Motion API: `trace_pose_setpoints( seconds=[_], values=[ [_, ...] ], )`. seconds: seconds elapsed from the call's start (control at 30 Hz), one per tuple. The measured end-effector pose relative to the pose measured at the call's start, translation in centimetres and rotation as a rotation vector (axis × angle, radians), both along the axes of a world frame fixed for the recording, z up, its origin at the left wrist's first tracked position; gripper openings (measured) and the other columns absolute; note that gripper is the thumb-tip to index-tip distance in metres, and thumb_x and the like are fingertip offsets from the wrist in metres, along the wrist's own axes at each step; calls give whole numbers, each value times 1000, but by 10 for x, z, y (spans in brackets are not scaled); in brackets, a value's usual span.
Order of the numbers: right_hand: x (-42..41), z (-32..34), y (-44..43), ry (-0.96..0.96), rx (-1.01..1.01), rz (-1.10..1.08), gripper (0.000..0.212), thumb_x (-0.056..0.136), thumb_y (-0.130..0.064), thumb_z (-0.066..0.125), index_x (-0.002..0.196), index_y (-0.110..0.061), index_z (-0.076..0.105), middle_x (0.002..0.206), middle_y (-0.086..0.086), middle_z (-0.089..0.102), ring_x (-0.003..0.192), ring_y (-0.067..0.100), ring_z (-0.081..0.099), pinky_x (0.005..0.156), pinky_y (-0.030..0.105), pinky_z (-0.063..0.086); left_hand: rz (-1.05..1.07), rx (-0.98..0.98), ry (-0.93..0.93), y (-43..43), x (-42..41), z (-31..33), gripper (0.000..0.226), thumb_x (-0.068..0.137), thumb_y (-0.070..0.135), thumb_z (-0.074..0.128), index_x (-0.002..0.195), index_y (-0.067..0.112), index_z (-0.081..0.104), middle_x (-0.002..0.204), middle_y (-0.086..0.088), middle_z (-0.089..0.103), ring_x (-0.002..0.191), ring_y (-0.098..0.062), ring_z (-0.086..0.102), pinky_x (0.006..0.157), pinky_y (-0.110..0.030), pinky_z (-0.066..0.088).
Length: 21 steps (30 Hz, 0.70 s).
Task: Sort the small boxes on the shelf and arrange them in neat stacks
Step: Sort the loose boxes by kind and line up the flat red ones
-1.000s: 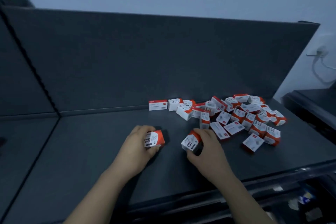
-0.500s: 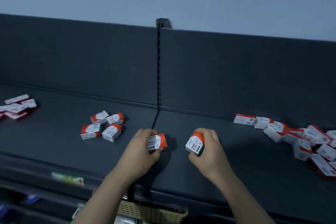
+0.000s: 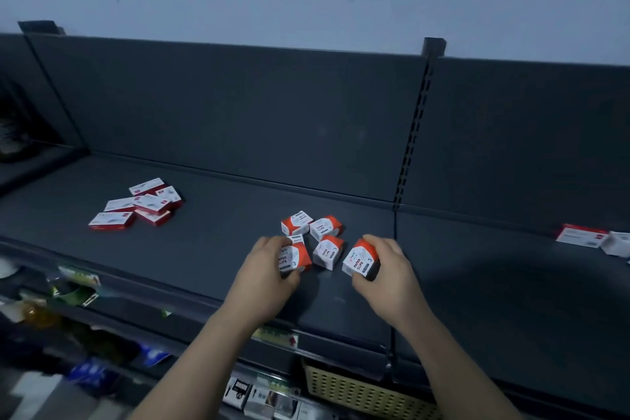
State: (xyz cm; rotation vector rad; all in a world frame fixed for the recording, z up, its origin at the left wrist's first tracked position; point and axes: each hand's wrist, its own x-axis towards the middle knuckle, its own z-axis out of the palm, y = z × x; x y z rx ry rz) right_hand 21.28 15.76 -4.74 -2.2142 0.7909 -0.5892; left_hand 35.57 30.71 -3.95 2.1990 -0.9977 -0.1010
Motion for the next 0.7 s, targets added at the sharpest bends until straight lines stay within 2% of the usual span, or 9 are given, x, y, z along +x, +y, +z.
trace_pose_setpoints(
  seconds=[0.13,0.3,0.43,0.57,0.7],
  values=[
    [26,4,-1,-14,24,35,56,83,-11,66,134,-20,46,116,-12,44,94,0,47,70,-2,35,22,-46,-12,-14,24,1,39,86,25,66,123,20,54,112,6,49,94,-11,51,80,-19,35],
    [58,6,-17,15,44,92,54,83,-8,63,132,-21,45,123,-9,41,99,2,47,71,-3,36,64,-9,-19,-43,45,-1,40,90,31,60,126,19,50,120,0,50,102,-19,53,80,-29,44],
    [76,6,-32,52,54,135,51,81,-5,61,127,-24,47,122,-9,36,94,0,47,70,1,41,121,55,-57,-63,55,-4,38,89,40,59,121,20,53,115,0,53,103,-19,52,77,-29,43],
    [88,3,-47,114,72,201,55,82,-8,62,132,-24,45,121,-12,34,101,3,49,75,13,49,159,110,-64,-73,61,-11,40,87,43,60,121,22,54,114,1,54,105,-18,49,78,-26,40],
    [94,-3,-57,146,29,256,59,82,-16,63,137,-23,41,125,-13,34,105,3,48,78,12,46,169,95,-28,-74,60,-20,42,89,46,56,124,24,52,114,2,54,104,-17,50,79,-26,42]
  ],
)
